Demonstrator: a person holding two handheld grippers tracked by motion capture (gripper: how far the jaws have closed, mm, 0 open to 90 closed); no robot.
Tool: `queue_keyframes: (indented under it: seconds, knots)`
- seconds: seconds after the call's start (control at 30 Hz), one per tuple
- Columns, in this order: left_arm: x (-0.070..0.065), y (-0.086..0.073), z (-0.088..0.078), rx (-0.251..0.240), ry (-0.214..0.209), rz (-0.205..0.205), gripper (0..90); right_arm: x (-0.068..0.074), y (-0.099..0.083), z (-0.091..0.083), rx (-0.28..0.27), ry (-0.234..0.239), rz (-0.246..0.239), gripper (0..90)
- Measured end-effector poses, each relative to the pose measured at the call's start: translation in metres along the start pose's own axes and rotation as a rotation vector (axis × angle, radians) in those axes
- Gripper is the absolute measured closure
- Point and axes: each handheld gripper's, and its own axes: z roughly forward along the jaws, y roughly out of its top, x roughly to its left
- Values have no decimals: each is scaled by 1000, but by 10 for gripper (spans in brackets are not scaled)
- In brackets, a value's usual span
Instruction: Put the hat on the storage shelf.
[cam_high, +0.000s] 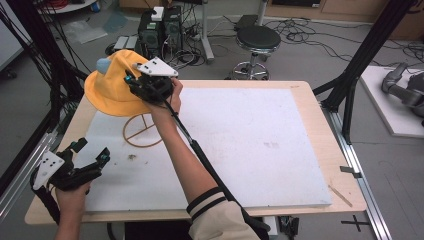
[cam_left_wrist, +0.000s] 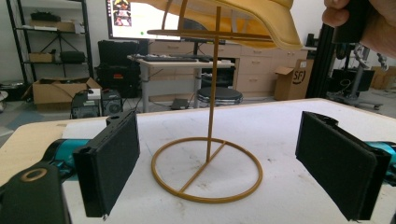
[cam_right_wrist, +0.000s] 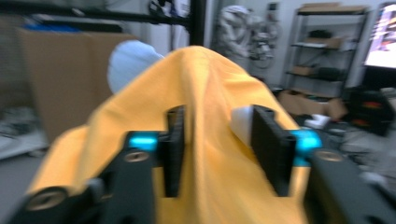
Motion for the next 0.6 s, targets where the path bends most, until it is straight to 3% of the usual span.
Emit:
queue_keyframes:
  seconds: [0.13, 0.23, 0.4, 0.43, 0.6]
  knots:
    - [0, 0, 0, 2, 0, 2, 141, 2, 0, -1, -1, -73, -41, 342]
    - [2, 0, -1, 0, 1, 1, 141, -2, 3, -5, 2, -102, -36, 217]
    - [4, 0, -2, 3, 2, -4, 141, -19, 16, -25, -52, -107, -49, 195]
    - [4, 0, -2, 3, 2, -3, 141, -29, 23, -36, -81, -111, -25, 191]
    - [2, -1, 0, 10, -4, 1, 141, -49, 34, -57, -123, -126, -3, 186]
